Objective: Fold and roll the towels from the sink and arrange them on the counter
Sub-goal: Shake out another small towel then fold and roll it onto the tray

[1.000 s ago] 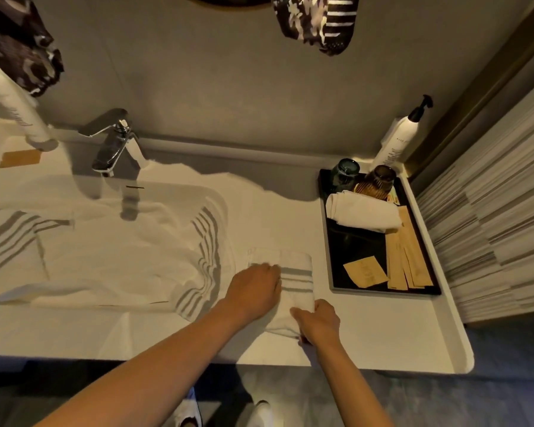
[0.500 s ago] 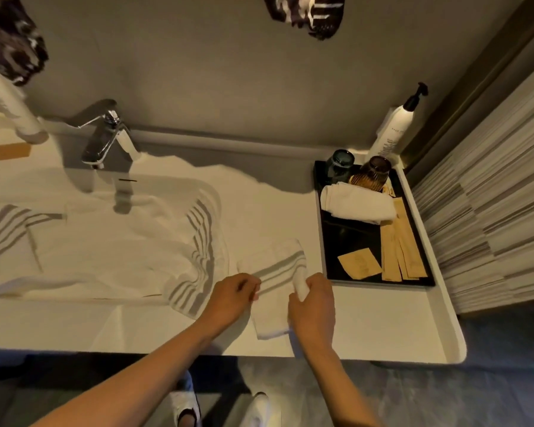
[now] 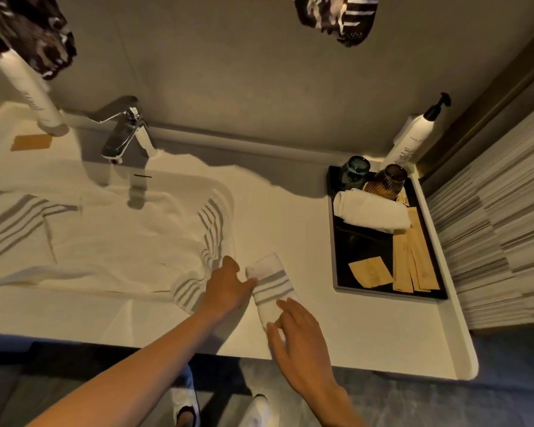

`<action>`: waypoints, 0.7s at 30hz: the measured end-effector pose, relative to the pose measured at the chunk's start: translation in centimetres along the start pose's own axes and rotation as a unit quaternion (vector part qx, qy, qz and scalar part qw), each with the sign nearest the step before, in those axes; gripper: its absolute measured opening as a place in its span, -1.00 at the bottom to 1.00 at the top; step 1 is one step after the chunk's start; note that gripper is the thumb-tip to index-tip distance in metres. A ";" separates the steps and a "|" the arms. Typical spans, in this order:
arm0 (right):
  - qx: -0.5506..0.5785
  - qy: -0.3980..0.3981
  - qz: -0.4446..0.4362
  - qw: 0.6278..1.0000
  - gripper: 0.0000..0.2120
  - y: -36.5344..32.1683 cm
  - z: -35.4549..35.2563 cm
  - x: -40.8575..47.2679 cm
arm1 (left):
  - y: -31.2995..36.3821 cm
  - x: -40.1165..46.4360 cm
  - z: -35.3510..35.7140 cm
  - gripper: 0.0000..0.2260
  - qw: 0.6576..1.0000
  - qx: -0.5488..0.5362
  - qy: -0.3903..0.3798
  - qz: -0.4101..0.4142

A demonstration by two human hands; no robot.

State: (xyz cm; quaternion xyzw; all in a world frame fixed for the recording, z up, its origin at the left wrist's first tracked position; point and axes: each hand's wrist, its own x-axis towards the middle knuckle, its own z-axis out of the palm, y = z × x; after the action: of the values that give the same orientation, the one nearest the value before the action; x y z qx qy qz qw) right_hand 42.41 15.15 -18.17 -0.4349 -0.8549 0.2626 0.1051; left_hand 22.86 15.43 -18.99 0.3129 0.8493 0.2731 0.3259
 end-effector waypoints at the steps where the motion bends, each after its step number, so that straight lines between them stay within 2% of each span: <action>1: 0.014 0.032 0.025 0.999 -0.74 0.1 0.2 0.1 | -0.3 0.0 0.1 -0.56 0.999 0.038 0.007 0.033; 2: 0.020 0.056 0.066 0.996 -0.77 0.1 0.3 0.3 | -0.7 0.1 0.2 -0.49 0.995 0.071 0.009 0.074; 3: 0.020 0.063 0.123 0.990 -0.69 0.1 0.3 0.6 | -0.8 0.4 0.3 -0.42 0.988 0.090 -0.002 0.121; 5: 0.053 0.025 0.241 0.969 -0.49 0.4 0.5 1.5 | -0.3 1.0 -0.1 -0.32 0.977 0.088 -0.067 0.181; 7: 0.114 -0.034 0.280 0.953 -0.51 0.4 0.3 2.3 | 0.9 1.5 -0.5 -0.19 0.976 0.034 -0.148 0.157; 9: 0.150 -0.086 0.271 0.947 -0.58 0.3 -0.2 3.1 | 2.3 2.1 -0.8 -0.06 0.979 -0.022 -0.182 0.089; 10: 0.163 -0.100 0.273 0.943 -0.59 0.2 -0.6 3.3 | 2.8 2.4 -1.0 -0.04 0.979 -0.015 -0.192 0.060; 11: 0.182 -0.105 0.280 0.937 -0.60 0.3 -0.9 3.5 | 3.1 2.7 -1.3 -0.08 0.977 0.008 -0.208 0.044; 13: 0.227 -0.112 0.294 0.922 -0.60 0.5 -2.2 3.4 | 3.2 3.3 -2.1 -0.34 0.963 0.022 -0.267 0.031; 15: 0.292 -0.097 0.298 0.904 -0.61 1.0 -4.2 3.3 | 3.8 3.1 -2.7 -0.65 0.948 -0.052 -0.313 0.021; 16: 0.334 -0.082 0.303 0.889 -0.63 1.2 -5.5 3.1 | 4.1 2.8 -3.0 -0.74 0.940 -0.092 -0.327 0.026; 19: 0.469 -0.012 0.317 0.825 -0.68 2.1 -9.8 2.9 | 6.2 1.7 -3.0 -0.86 0.924 -0.165 -0.338 0.067; 21: 0.552 0.022 0.323 0.768 -0.70 3.4 -12.2 3.2 | 8.2 1.2 -1.6 -0.80 0.914 -0.228 -0.334 0.042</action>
State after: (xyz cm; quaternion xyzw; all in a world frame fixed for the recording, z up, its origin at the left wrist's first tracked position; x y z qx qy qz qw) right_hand 47.83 23.67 -9.93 -0.5580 -0.3688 0.6982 0.2551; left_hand 23.89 21.19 -12.97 0.3379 0.5921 0.3524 0.6411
